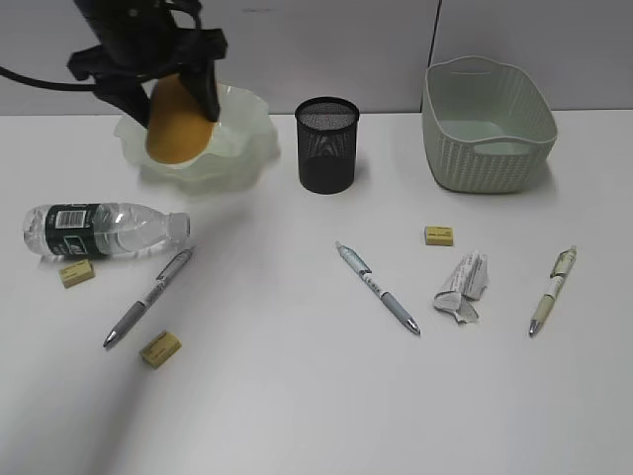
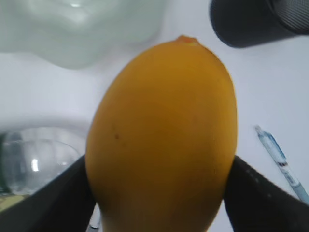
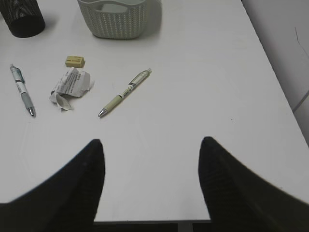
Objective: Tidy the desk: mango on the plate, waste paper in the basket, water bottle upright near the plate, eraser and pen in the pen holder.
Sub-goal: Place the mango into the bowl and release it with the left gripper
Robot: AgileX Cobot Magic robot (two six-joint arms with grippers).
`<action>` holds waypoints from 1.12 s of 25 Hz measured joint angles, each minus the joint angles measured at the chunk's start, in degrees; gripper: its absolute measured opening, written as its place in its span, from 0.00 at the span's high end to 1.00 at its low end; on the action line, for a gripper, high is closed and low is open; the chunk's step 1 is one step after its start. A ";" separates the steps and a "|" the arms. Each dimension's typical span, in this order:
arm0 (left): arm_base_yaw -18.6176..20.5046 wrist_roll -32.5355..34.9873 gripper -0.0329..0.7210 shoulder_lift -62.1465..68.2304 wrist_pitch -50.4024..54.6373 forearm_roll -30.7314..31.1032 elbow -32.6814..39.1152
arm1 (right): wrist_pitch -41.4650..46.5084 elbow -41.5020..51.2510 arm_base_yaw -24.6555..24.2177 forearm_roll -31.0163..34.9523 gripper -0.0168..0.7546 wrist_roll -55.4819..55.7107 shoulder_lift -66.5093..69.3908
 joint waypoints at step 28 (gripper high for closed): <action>8.90 3.79 0.18 15.00 -28.84 -0.07 -6.72 | 0.00 0.00 0.00 0.00 0.34 0.00 0.00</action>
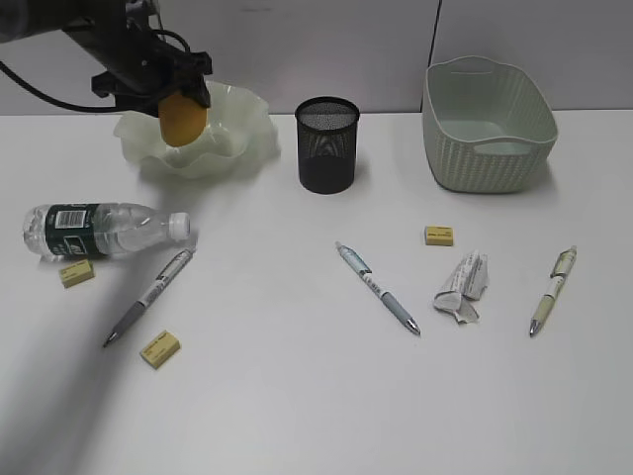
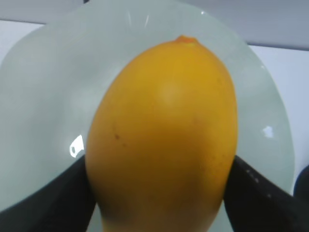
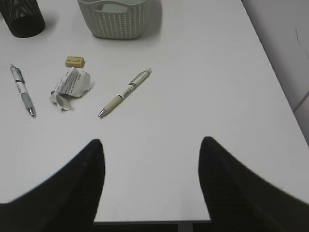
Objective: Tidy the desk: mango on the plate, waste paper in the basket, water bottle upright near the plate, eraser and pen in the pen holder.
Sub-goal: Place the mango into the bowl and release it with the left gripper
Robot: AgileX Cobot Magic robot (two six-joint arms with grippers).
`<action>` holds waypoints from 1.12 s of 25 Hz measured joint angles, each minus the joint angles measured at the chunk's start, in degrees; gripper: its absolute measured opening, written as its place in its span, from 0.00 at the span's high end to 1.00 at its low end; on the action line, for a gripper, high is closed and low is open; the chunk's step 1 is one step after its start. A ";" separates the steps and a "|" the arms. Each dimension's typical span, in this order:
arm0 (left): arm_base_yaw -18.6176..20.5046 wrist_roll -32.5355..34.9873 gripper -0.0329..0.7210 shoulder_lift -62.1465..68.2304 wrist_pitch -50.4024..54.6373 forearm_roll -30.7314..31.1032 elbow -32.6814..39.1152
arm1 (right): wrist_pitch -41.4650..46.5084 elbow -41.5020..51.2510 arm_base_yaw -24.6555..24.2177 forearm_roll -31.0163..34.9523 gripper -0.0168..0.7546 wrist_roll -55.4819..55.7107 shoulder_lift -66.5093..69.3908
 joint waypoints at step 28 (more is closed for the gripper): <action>-0.07 0.17 0.16 4.80 -1.96 -0.22 -0.73 | 0.00 0.00 0.00 0.05 0.34 0.04 0.00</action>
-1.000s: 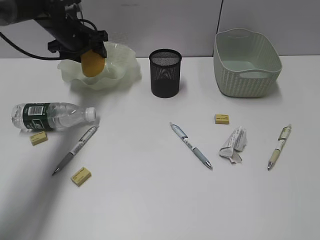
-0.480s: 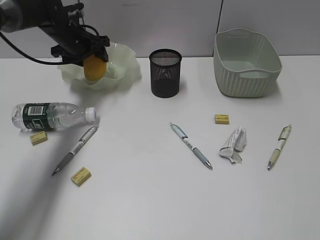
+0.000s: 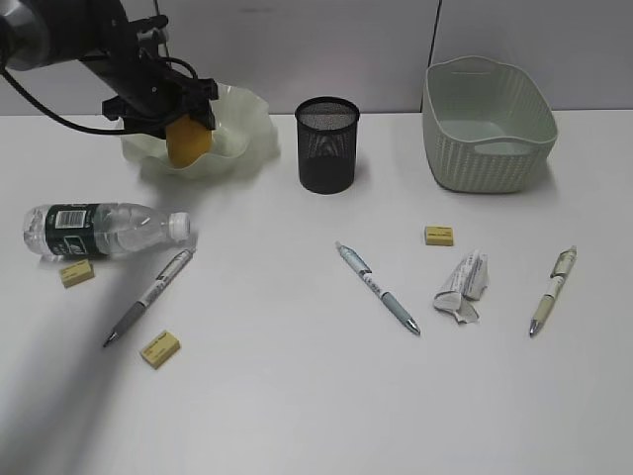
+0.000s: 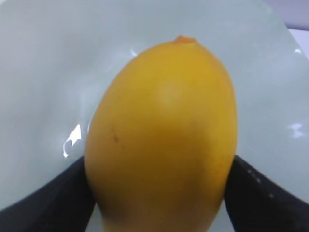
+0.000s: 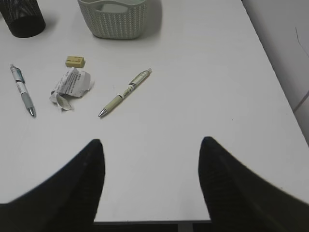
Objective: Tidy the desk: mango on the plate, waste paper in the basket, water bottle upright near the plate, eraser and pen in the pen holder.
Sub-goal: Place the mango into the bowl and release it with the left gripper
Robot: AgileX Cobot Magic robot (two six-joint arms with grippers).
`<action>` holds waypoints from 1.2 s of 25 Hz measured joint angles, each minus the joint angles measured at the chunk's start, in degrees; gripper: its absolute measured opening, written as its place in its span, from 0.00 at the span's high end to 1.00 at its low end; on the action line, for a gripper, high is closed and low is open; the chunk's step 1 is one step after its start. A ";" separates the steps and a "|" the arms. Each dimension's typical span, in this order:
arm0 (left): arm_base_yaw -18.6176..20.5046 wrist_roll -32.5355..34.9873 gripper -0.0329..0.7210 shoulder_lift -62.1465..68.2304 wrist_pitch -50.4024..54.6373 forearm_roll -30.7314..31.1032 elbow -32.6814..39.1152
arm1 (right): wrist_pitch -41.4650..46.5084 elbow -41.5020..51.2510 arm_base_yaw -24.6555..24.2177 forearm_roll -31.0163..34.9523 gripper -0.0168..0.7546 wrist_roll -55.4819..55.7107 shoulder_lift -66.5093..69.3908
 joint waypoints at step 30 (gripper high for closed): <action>-2.44 0.05 0.09 -2.61 4.00 7.04 -0.19 | 0.00 0.00 0.00 0.00 0.34 0.00 0.00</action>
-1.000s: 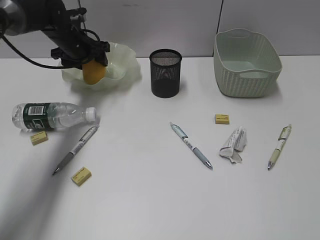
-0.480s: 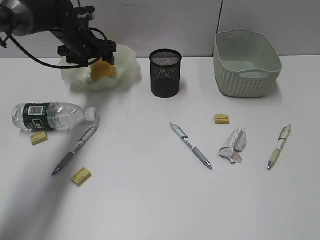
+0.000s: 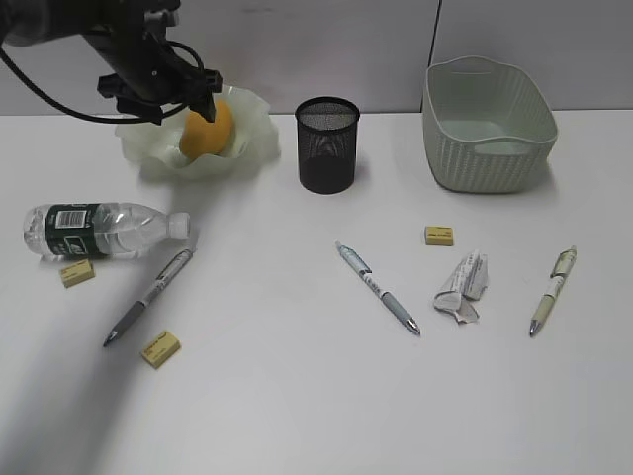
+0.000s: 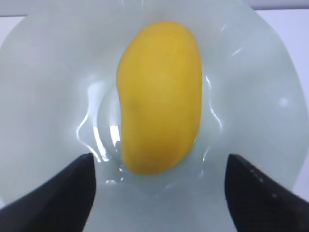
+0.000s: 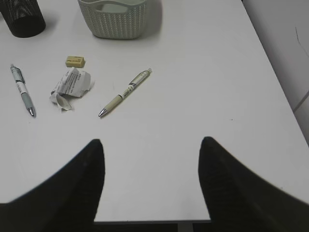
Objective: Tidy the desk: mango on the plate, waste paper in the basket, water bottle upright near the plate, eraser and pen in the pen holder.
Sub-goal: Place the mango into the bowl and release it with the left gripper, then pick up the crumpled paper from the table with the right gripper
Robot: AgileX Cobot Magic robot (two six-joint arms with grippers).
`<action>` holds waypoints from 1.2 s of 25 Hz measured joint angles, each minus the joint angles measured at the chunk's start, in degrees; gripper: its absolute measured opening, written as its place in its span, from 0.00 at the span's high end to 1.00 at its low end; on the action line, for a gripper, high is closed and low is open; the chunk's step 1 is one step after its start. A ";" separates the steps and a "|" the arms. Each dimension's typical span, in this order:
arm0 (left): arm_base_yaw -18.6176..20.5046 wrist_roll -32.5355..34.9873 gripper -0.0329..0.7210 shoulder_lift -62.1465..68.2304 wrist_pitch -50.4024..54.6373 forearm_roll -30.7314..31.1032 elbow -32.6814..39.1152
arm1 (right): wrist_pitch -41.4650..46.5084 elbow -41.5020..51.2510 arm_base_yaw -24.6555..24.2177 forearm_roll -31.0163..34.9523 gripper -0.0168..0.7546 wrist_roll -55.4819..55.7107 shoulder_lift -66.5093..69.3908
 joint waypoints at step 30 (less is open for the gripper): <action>9.24 5.45 0.31 -23.06 26.53 -3.21 8.54 | 0.00 0.00 0.00 0.00 0.34 0.00 0.00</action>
